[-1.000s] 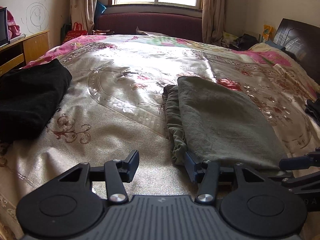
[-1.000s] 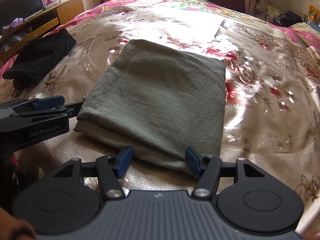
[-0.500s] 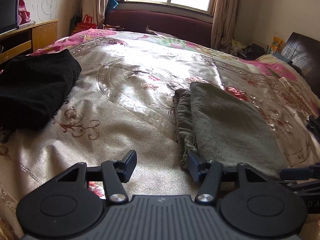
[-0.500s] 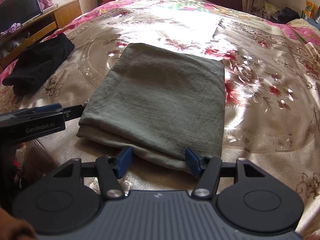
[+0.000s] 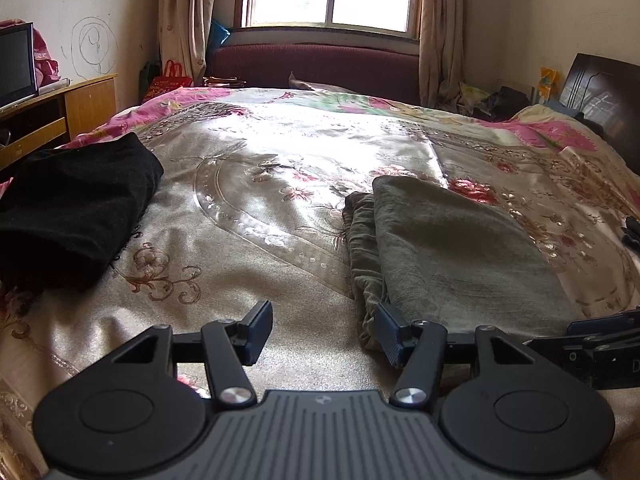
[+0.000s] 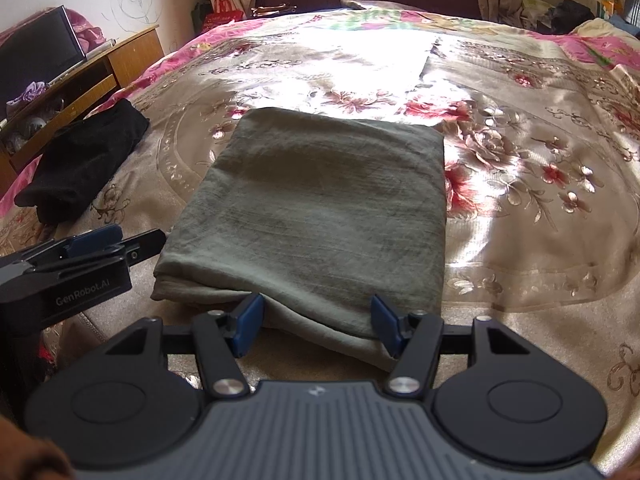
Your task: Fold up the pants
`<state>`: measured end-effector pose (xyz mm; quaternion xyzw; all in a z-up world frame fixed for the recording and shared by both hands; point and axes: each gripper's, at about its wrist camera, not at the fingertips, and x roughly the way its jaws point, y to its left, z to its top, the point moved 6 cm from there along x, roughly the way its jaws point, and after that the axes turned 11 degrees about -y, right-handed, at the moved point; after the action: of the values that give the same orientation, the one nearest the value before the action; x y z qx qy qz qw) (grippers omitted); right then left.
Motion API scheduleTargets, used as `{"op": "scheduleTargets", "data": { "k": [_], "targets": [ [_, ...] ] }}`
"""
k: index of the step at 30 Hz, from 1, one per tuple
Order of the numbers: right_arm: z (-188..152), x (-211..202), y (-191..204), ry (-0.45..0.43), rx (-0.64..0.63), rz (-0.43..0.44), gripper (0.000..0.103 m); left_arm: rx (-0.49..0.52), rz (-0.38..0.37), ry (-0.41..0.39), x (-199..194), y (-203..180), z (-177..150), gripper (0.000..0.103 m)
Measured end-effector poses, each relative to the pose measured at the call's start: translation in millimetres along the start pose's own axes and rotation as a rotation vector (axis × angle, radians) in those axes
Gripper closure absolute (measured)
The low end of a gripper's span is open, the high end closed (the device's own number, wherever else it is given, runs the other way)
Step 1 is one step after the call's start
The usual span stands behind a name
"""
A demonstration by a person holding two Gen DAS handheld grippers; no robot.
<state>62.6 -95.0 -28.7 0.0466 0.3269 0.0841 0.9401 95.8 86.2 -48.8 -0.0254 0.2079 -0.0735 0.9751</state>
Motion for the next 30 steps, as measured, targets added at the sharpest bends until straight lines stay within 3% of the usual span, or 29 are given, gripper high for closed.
{"op": "scheduleTargets", "data": {
  "k": [22,30],
  "targets": [
    [-7,-7,-21,-0.048,0.105,0.030,0.042,0.085,0.029,0.017,3,-11,-6,0.027],
    [-7,-9,-21,-0.056,0.114,0.034,0.042,0.064,0.062,0.035,5,-4,-8,0.026]
  ]
}}
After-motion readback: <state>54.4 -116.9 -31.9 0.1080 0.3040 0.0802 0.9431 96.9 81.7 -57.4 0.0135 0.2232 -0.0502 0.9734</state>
